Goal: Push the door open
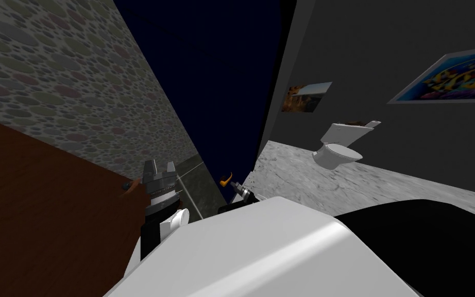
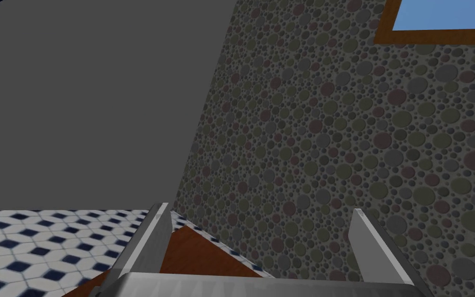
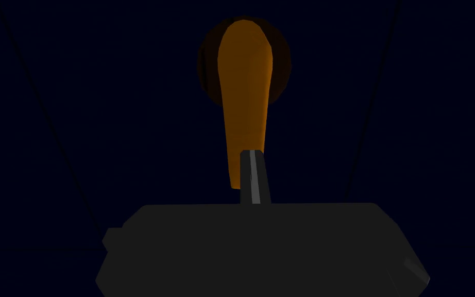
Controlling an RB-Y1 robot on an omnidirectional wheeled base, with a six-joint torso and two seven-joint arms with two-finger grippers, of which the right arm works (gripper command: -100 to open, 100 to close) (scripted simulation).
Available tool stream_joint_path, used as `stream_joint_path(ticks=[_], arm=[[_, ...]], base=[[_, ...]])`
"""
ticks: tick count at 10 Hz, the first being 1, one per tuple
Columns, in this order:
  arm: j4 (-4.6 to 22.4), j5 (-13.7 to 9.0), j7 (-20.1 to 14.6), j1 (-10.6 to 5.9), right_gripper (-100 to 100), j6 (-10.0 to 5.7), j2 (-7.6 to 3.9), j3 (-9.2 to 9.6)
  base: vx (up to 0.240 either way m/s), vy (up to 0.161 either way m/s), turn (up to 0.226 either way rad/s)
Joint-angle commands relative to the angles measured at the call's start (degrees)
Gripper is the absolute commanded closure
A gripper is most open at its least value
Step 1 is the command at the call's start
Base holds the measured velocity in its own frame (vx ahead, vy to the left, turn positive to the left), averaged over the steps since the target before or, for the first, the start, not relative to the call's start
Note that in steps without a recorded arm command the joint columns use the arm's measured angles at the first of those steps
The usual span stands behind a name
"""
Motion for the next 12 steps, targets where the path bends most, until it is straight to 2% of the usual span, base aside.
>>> stream_joint_path(ticks=[1, 3, 4, 8, 12], arm=[[0.0, 0.0, 0.0, 0.01, 100, 0.0, 0.0, 0.0], [0.0, 0.0, 0.0, 0.01, 100, 0.0, 0.0, 0.0], [-0.22, -0.16, 0.09, 0.22, -100, 0.08, -0.17, -0.34], [-0.84, -0.37, 0.19, 0.59, -100, 0.36, -0.49, -0.8], [0.37, -0.38, 0.72, 0.29, -100, 0.01, 0.58, -1.59]], base=[[-0.013, -0.011, 0.0], [-0.003, -0.002, 0.0], [-0.101, -0.031, -0.079], [-0.158, -0.071, -0.059], [0.134, 0.109, 0.031]])
